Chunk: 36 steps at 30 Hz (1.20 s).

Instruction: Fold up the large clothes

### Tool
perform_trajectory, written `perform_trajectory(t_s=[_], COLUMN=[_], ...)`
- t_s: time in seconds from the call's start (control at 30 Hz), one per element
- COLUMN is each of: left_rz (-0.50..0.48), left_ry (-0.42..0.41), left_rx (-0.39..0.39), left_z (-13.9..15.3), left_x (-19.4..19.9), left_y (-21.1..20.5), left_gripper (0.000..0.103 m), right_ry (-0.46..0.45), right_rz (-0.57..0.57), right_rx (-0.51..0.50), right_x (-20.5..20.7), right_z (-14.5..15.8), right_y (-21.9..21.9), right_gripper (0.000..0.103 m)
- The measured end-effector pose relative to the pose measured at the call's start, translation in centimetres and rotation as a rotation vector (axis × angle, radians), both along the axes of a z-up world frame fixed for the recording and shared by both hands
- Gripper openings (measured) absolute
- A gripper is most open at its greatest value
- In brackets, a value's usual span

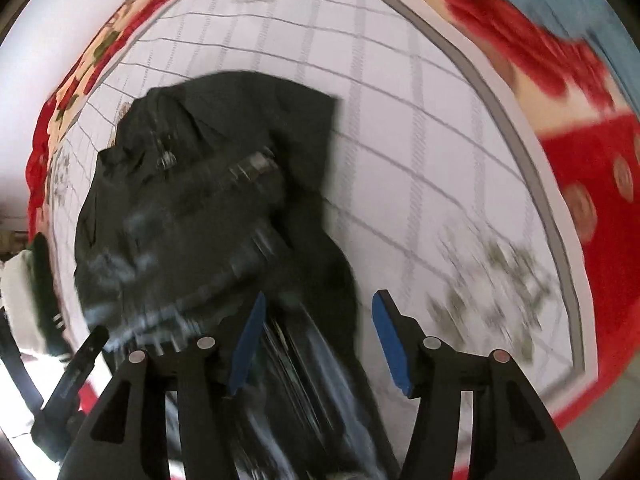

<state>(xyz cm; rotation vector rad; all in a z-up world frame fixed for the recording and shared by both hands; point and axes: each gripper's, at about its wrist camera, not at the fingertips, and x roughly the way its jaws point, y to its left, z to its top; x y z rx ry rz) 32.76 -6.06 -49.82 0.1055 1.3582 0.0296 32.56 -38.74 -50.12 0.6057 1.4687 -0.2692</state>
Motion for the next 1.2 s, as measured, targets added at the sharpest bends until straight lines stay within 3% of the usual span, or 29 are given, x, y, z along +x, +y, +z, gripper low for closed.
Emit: perform_trajectory(t_s=[0.13, 0.27, 0.43, 0.6, 0.73, 0.93, 1.1, 1.17, 1.2], left_rz=[-0.101, -0.156, -0.127, -0.129, -0.086, -0.022, 0.041, 0.069, 0.074], left_ry=[0.027, 0.044, 0.102, 0.139, 0.114, 0.079, 0.07, 0.076, 0.08], left_rx=[0.048, 0.195, 0.323, 0.484, 0.591, 0.612, 0.587, 0.521, 0.476], left_z=[0.2, -1.0, -3.8, -8.1, -11.0, -10.7, -9.9, -9.6, -9.4], left_x=[-5.8, -12.4, -18.3, -20.3, -18.7, -16.0, -14.2, -13.4, -13.1], left_y=[-5.5, -12.8, -20.1, -24.1, -24.3, -23.2, -20.8, -19.6, -19.1], left_gripper=[0.102, 0.102, 0.102, 0.102, 0.103, 0.103, 0.103, 0.092, 0.071], right_ry=[0.052, 0.094, 0.149, 0.17, 0.172, 0.128, 0.049, -0.003, -0.03], right_rz=[-0.008, 0.02, 0.127, 0.182, 0.193, 0.2, 0.168, 0.169, 0.174], right_rx=[-0.001, 0.008, -0.079, -0.117, -0.103, -0.012, 0.197, 0.289, 0.336], right_x=[-5.6, -8.7, -10.5, -10.9, -10.7, -9.8, -7.4, -5.9, -5.0], right_z=[0.8, 0.1, -1.0, -2.5, -3.8, -6.0, -8.4, -8.9, -9.1], right_y=[-2.7, -6.5, -12.3, -16.9, -18.7, -19.3, -18.9, -18.5, -18.0], right_gripper=[0.058, 0.058, 0.058, 0.058, 0.058, 0.058, 0.058, 0.058, 0.058])
